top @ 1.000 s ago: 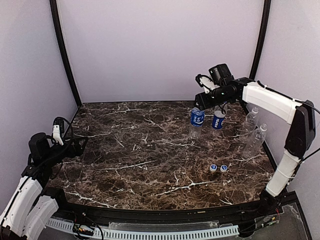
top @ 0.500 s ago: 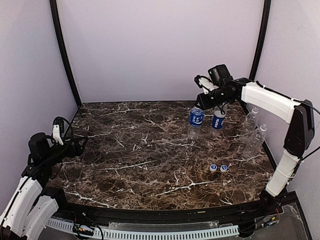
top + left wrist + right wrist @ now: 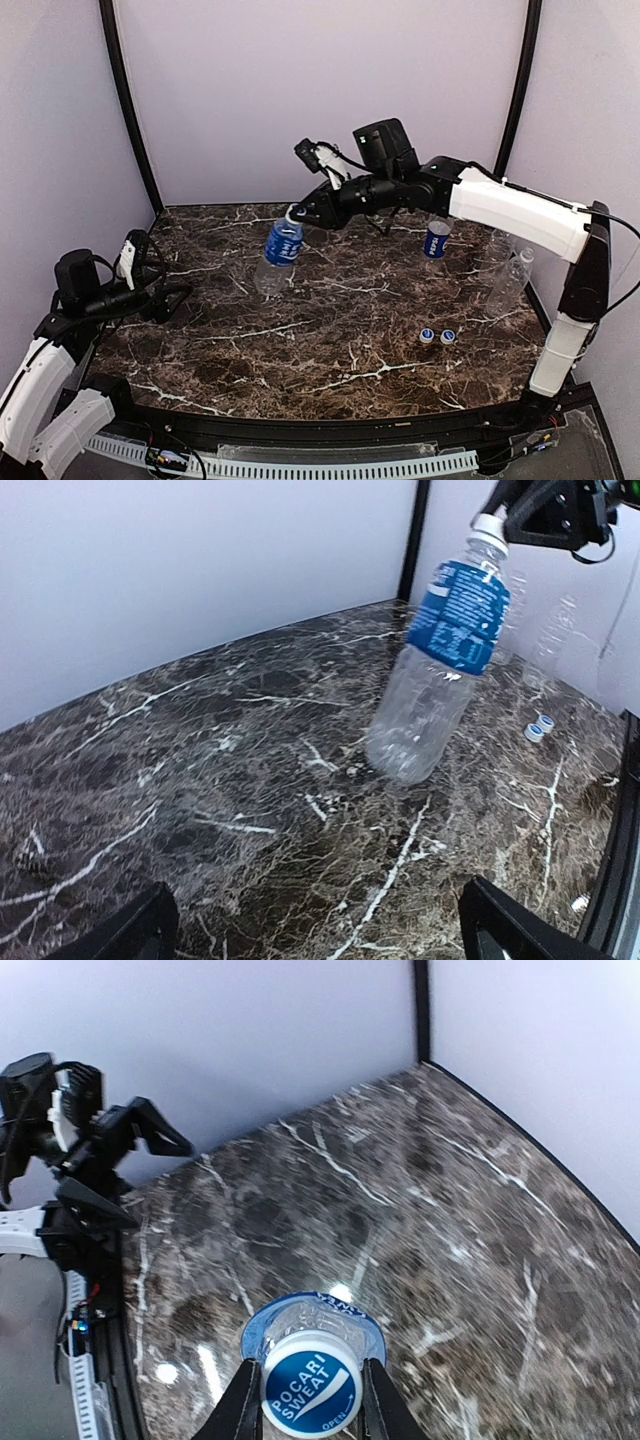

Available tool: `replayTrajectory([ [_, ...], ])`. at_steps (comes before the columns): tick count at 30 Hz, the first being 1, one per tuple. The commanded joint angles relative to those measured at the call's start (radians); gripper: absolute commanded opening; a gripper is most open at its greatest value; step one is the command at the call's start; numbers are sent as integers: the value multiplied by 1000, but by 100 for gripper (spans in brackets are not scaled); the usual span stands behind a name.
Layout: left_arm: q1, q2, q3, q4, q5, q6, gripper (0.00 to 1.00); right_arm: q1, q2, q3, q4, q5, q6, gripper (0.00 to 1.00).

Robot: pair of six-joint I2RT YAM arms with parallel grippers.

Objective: Unscrew the bottle caps

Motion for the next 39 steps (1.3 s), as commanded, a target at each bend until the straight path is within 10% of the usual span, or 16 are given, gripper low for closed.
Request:
replayTrajectory([
  [1,-108,63,121,-234,79,266,99,123,109,119,142,-79,24,0],
  [15,-252,211,232,-309,217,284,98,261,249,213,340,-197,138,0],
  [28,-259,205,213,-200,254,180,66,263,253,205,358,-214,153,0],
  [39,-259,205,176,-54,207,70,81,262,236,183,381,-218,158,0],
])
